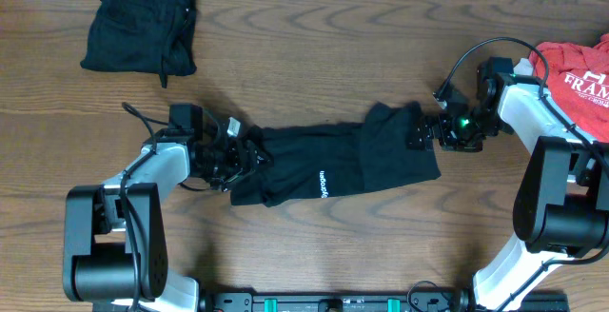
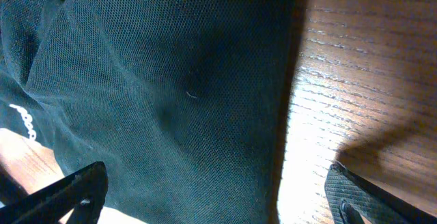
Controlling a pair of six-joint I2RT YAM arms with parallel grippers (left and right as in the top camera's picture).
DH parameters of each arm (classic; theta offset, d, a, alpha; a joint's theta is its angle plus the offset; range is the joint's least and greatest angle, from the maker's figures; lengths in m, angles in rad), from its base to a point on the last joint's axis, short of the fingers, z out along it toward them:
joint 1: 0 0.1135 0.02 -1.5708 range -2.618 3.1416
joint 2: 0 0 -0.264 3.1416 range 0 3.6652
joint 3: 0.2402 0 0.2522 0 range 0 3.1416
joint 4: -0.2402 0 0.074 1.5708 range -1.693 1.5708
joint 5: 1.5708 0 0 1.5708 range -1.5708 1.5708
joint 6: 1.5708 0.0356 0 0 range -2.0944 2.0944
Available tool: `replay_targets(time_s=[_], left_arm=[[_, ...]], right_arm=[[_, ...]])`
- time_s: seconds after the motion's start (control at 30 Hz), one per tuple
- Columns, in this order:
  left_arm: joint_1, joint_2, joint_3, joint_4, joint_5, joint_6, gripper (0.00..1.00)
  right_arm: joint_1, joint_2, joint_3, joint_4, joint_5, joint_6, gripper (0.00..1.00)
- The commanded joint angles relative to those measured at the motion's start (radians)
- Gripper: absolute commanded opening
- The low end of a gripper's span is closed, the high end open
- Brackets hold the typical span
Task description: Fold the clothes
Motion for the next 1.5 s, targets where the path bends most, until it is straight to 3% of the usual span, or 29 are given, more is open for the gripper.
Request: replay_targets(time_s=[0.0,0.2,0.27,0.5,0.63,0.9,1.0,1.47], left_arm=[[-0.004,0.024,-0.023,0.002,-0.037,0.001,0.55],[-0.004,0.024,-0.023,0.005,-0.037,0.001,0.13],[-0.004,0.024,-0.023,0.005,-0.038,0.002,0.06],[-0.001,0.024,-0.013,-0.008,-0.101,0.002,0.06],[-0.002,0.023,0.052,-0.109,-0.166,0.054,0.06],[-0.001,0.023,0.294,-0.45,-0.584,0.09,0.06],[-0.002,0.023,0.379,-0.539,-0.673,0.065,0.06],[-0.097,0.023,0.573,-0.704,-0.692,0.065,0.06]], right_arm=[[0.011,0.006,-0.003,-0.002,-0.015,0.005,0.99],[0.011,0.006,-0.003,-0.002,-0.014,0.005,0.99],[0.011,0.006,-0.003,-0.002,-0.014,0.005,0.99],[0.011,0.006,-0.003,-0.005,-0.014,0.005,0.99],[0.011,0.006,-0.003,-0.005,-0.002,0.005,0.99],[0.011,0.006,-0.003,-0.004,0.001,0.005,0.99],[0.011,0.006,-0.003,-0.005,0.001,0.005,0.99],[0.011,0.006,-0.003,-0.004,0.001,0.005,0.98]])
